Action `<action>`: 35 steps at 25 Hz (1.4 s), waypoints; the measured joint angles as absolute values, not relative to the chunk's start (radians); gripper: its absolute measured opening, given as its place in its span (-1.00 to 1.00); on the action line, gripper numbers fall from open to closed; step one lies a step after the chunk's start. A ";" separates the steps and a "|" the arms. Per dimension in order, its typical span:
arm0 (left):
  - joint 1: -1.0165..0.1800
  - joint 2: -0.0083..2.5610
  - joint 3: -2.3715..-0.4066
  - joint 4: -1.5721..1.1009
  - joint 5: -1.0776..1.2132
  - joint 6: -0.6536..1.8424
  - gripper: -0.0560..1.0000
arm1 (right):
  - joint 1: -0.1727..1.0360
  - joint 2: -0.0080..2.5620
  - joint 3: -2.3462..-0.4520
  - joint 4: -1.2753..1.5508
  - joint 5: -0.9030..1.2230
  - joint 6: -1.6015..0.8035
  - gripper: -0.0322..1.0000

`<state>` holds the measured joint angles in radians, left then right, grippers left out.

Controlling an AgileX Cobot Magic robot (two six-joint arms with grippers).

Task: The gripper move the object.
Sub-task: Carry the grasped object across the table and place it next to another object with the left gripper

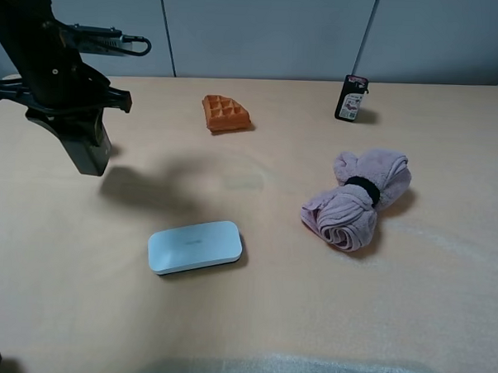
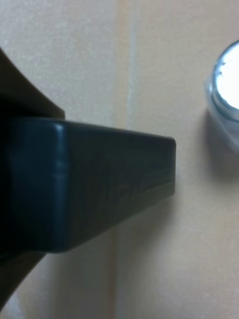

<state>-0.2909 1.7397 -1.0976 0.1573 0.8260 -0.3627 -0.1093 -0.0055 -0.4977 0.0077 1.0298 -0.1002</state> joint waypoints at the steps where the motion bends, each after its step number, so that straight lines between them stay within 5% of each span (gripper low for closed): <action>1: -0.291 1.740 -1.091 0.157 0.821 -0.363 0.01 | -0.109 -0.006 -0.498 0.008 1.030 -0.100 0.41; 35: -0.291 1.740 -1.036 0.168 0.719 -0.364 0.01 | -0.109 -0.006 -0.498 0.008 1.030 -0.100 0.41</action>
<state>-0.2909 1.7397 -1.0364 0.1681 0.7186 -0.3639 -0.1093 -0.0055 -0.4977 0.0077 1.0298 -0.1002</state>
